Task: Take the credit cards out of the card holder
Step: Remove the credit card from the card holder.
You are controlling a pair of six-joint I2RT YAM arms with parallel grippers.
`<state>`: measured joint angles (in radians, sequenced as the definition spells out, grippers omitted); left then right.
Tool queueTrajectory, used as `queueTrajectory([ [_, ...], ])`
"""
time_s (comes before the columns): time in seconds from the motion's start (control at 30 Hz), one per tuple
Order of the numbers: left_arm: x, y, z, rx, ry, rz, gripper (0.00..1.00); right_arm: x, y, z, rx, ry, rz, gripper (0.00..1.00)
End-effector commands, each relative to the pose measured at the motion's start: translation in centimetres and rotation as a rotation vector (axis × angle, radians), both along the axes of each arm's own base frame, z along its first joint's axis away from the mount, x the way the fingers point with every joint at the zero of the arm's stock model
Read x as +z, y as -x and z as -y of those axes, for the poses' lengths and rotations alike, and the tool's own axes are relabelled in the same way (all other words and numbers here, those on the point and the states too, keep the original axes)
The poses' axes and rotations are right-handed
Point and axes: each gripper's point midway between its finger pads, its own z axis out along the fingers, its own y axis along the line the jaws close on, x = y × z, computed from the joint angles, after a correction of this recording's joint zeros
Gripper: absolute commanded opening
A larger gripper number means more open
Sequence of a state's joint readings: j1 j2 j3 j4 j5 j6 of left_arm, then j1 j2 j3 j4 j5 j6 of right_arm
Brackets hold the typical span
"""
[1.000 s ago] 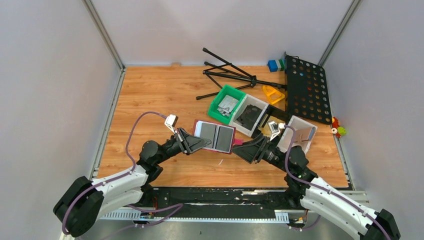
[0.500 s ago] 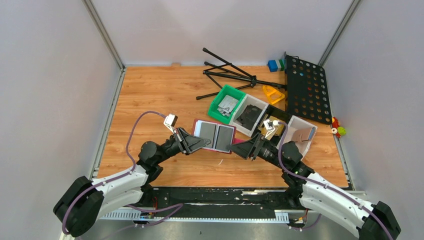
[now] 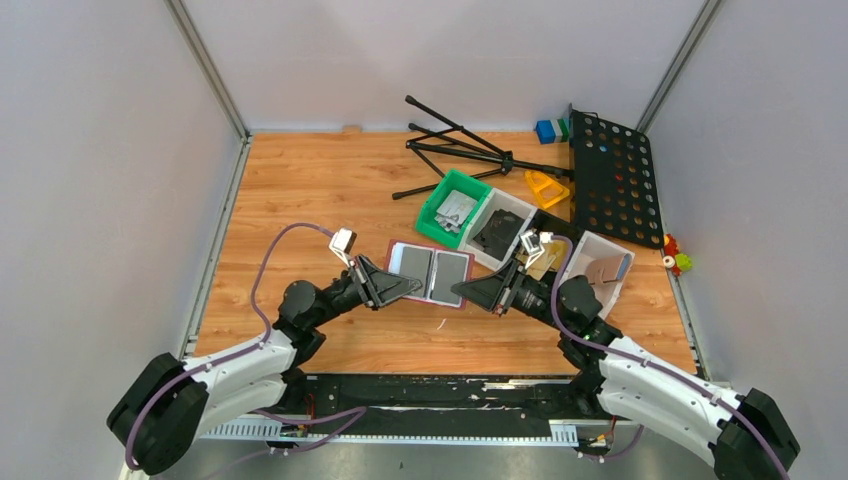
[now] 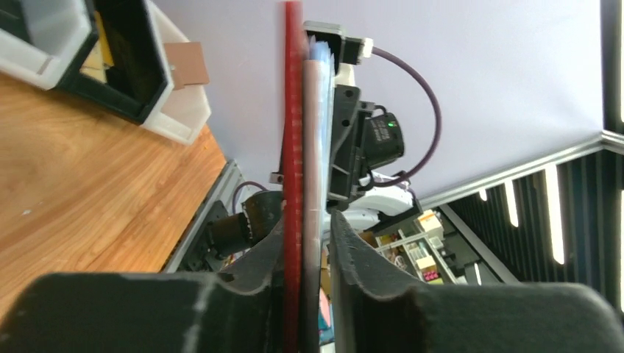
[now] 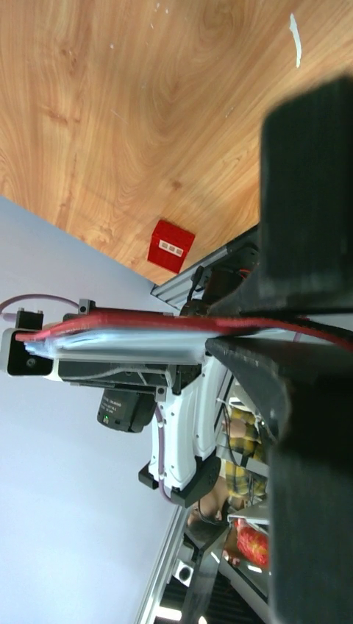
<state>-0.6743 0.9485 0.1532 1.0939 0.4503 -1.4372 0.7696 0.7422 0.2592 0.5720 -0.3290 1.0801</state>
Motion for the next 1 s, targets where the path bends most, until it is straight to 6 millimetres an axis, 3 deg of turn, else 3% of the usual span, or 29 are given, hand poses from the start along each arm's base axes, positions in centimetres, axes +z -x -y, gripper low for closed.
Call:
queueTrajectory([
  [0.0, -2.4, -1.3, -0.5, 0.057, -0.134, 0.000, 0.38, 1.6, -0.3, 0.0, -0.010, 0.003, -0.004, 0.00],
  [0.1, -4.9, -3.2, -2.1, 0.137, -0.301, -0.041, 0.57, -0.3, -0.8, 0.6, -0.056, 0.070, -0.054, 0.00],
  [0.2, -7.3, -4.8, -5.0, 0.256, -0.571, -0.036, 0.66, -1.6, -1.1, 1.1, -0.085, 0.118, -0.081, 0.00],
  [0.27, -8.1, -4.8, -7.0, 0.314, -0.719, -0.039, 0.67, -2.2, -1.1, 1.2, -0.088, 0.154, -0.083, 0.00],
  [0.33, -6.9, -4.7, -7.4, 0.325, -0.741, 0.017, 0.64, -2.6, -1.1, 1.1, -0.083, 0.174, -0.087, 0.00],
  [0.47, -2.5, -2.5, -3.5, 0.125, -0.508, 0.151, 0.42, -2.6, -0.7, 0.6, -0.046, 0.153, -0.076, 0.00],
  [0.53, -2.0, -1.0, -1.5, 0.031, -0.464, 0.169, 0.34, -2.5, -0.6, 0.2, -0.024, 0.128, -0.070, 0.00],
  [0.63, -2.5, 0.0, 0.6, -0.026, -0.503, 0.183, 0.34, -1.9, -0.3, -0.2, 0.008, 0.091, -0.058, 0.00],
  [0.73, -2.5, 0.6, 1.9, -0.093, -0.437, 0.141, 0.34, -1.4, 0.0, -0.3, 0.025, 0.075, -0.044, 0.00],
  [0.97, -3.4, 0.7, 2.9, -0.148, -0.409, 0.088, 0.42, -0.8, 0.4, -0.4, 0.050, 0.054, -0.024, 0.00],
])
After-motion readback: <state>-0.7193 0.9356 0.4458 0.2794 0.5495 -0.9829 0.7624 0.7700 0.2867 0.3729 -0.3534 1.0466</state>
